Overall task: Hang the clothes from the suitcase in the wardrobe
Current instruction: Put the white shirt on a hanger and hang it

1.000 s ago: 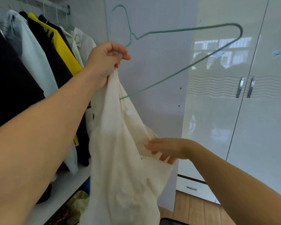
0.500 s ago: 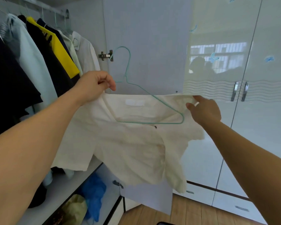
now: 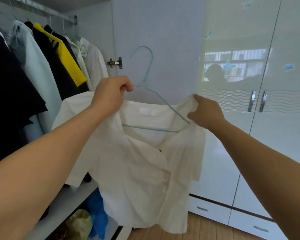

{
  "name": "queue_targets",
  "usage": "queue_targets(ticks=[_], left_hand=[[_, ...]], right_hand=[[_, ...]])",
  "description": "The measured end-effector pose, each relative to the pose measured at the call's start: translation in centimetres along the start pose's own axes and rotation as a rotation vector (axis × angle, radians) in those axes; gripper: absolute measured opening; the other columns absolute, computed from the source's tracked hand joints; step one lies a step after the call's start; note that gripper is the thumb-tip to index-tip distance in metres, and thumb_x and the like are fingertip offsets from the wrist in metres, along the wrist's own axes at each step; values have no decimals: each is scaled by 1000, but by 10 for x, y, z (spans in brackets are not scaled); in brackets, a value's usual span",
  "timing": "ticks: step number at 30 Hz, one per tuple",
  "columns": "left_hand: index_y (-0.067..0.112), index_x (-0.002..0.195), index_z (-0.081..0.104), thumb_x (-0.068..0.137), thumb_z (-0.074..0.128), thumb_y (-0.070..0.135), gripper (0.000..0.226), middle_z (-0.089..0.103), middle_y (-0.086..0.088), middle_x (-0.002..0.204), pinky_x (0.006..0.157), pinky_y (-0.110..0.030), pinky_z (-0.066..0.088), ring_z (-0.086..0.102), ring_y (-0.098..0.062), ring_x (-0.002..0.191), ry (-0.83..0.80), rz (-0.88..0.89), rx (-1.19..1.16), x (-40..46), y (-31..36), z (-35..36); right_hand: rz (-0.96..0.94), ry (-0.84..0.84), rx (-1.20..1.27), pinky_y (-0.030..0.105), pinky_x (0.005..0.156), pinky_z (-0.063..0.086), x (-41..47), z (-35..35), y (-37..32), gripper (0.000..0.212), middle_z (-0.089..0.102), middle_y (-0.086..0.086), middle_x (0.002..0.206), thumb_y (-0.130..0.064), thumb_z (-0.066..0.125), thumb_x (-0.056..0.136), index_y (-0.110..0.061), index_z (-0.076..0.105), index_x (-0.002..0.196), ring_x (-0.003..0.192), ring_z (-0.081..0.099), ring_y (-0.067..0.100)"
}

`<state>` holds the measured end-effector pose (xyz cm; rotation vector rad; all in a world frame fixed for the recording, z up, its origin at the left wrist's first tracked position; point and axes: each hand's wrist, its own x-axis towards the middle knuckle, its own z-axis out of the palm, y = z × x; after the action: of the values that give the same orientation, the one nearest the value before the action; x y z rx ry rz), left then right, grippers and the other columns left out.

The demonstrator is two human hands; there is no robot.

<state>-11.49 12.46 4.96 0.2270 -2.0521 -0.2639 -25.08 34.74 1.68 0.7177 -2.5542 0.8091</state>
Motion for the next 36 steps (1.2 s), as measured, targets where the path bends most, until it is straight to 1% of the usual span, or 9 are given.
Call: queue_targets(ticks=[6,8,11,14,16,25,28,33,36], left_hand=[[13,94,71,92,44,-5,33,67,0,92,72,-24,41,55,-15,81,83,-44,-42,1,20,13],[14,90,72,93,45,-3,32,66,4,90,66,-12,38,53,-9,74,66,-94,-123,4,16,9],[17,88,70,95,48,0,29,66,9,86,62,-2,37,51,3,64,39,-160,-216,4,6,2],[15,90,70,96,50,2,25,61,16,76,59,-5,40,49,0,61,25,-174,-292,2,3,-3],[13,90,71,96,51,2,24,59,18,74,58,-5,39,48,-1,60,21,-167,-310,2,2,-6],[20,82,67,95,48,-3,33,70,0,91,67,-13,48,56,-1,65,-105,-103,-381,1,2,-14],[24,81,62,93,49,-7,35,70,2,99,81,-16,49,65,-7,89,-130,-99,-445,-1,7,-14],[15,116,51,97,45,6,21,66,-1,102,79,-25,46,60,-17,95,-41,-253,-44,-3,2,-9],[14,100,61,100,45,17,16,67,-3,95,79,-36,47,58,-23,89,66,-201,161,-9,3,-7]], right_hand=[[-266,-103,306,24,66,43,-8,-6,-33,59,61,0,78,-29,68,83,-20,45,136,72,58,16],[-204,100,304,25,74,43,-4,-10,-27,37,60,-3,86,-44,66,85,-21,66,113,83,61,18],[-247,360,223,31,85,41,6,-19,-18,25,55,1,101,-44,63,87,-23,63,100,96,55,19],[-274,67,5,39,96,37,17,-17,-12,38,56,11,123,-42,53,94,-18,57,123,115,50,30],[-307,-20,32,36,84,40,19,-16,-11,35,64,13,106,-37,45,99,-10,64,111,102,56,32],[-493,-16,165,30,70,37,21,-16,-24,36,64,6,86,-35,42,101,-15,68,86,80,53,20],[-448,116,201,33,72,42,24,-11,-27,37,60,-5,78,-43,39,100,-20,63,84,78,54,19],[-497,191,225,31,72,37,33,-4,-26,33,61,-1,84,-33,39,102,-14,66,96,83,55,22],[-529,198,233,26,72,29,40,3,-22,29,59,7,97,-24,41,102,-12,67,102,91,53,23]])
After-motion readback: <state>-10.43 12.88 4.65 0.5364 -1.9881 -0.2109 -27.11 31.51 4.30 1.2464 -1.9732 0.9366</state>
